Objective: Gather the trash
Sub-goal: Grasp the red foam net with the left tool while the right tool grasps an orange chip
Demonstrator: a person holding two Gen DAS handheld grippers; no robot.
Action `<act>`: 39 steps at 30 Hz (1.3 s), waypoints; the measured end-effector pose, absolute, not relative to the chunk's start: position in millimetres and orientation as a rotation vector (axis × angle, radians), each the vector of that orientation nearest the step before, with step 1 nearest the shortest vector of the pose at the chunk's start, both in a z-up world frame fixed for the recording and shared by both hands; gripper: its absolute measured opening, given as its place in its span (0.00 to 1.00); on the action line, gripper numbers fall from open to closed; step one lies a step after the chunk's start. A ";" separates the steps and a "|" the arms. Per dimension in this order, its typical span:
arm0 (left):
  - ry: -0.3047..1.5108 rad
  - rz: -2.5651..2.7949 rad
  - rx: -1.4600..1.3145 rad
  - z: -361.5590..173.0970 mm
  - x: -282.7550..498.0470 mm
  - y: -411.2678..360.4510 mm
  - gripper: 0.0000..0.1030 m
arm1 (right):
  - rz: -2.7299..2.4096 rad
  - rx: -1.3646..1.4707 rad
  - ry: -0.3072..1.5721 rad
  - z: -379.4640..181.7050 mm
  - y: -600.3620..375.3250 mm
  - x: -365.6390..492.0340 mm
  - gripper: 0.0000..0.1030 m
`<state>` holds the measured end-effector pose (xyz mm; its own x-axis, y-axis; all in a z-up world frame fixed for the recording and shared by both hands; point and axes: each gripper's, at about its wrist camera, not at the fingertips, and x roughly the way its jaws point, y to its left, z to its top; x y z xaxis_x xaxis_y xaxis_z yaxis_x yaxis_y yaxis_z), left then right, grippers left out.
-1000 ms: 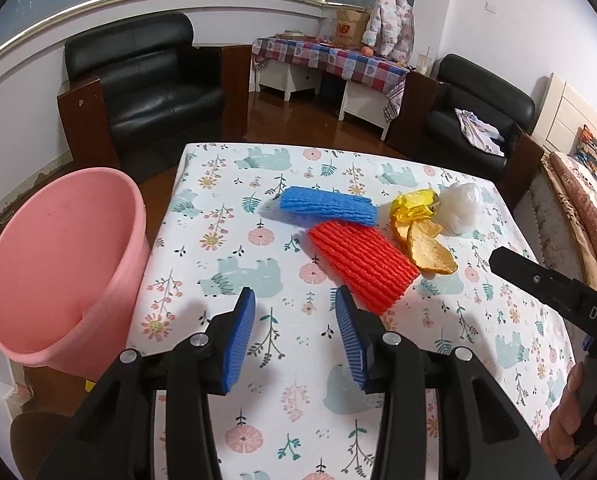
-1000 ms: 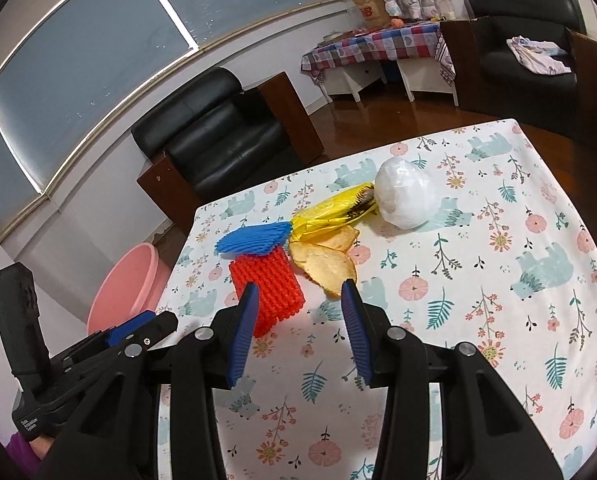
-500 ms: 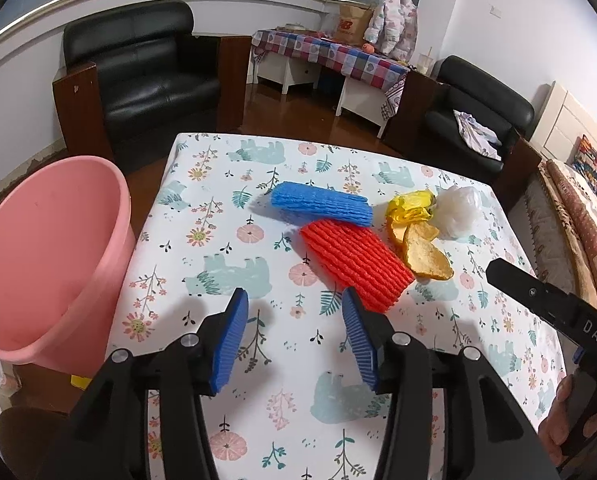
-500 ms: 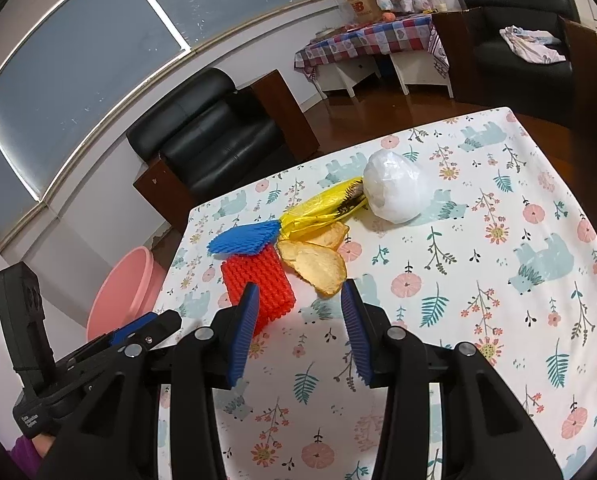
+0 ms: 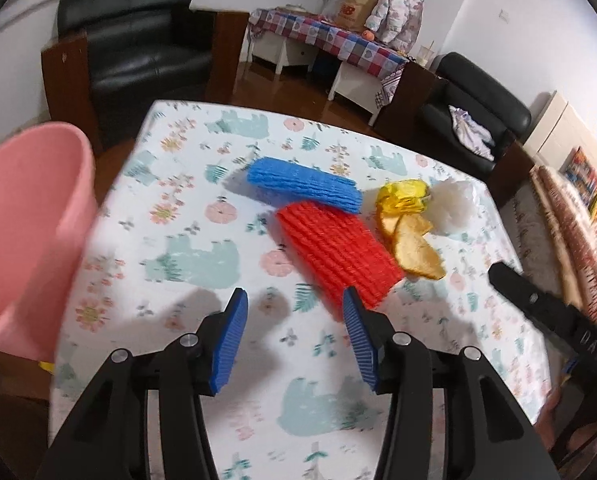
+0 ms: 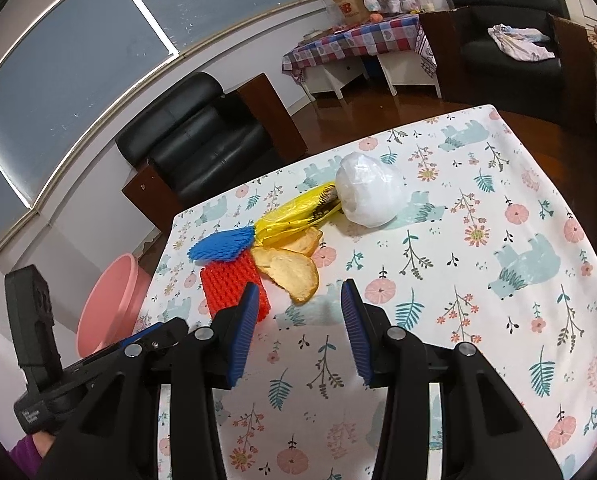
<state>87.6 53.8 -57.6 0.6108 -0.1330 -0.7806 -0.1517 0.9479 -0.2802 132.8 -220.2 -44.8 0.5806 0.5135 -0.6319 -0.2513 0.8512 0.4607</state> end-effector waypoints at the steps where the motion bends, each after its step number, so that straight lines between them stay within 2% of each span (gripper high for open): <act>1: 0.922 -0.001 -0.360 -58.3 91.2 52.8 0.48 | 0.457 0.340 0.840 -45.1 -220.2 133.3 0.42; 11: 0.966 0.007 -0.377 -76.2 126.5 31.5 0.48 | 0.433 0.347 0.851 -51.6 -227.5 138.6 0.42; 14: 0.957 -0.002 -0.343 -77.5 127.3 25.3 0.25 | 0.430 0.346 0.858 -54.3 -228.7 139.9 0.42; 17: 0.941 -0.011 -0.337 -76.9 122.6 26.3 0.12 | 0.430 0.340 0.868 -55.5 -225.1 141.4 0.42; 27: 0.871 -0.025 -0.267 -56.8 81.4 36.7 0.11 | 0.443 0.276 0.896 -63.2 -200.2 152.6 0.42; 37: 0.878 -0.050 -0.261 -53.6 56.8 46.3 0.11 | 0.418 0.210 0.929 -77.4 -171.0 167.8 0.42; 39: 0.879 -0.055 -0.257 -54.8 52.0 46.0 0.11 | 0.413 0.193 0.930 -79.0 -165.8 169.1 0.38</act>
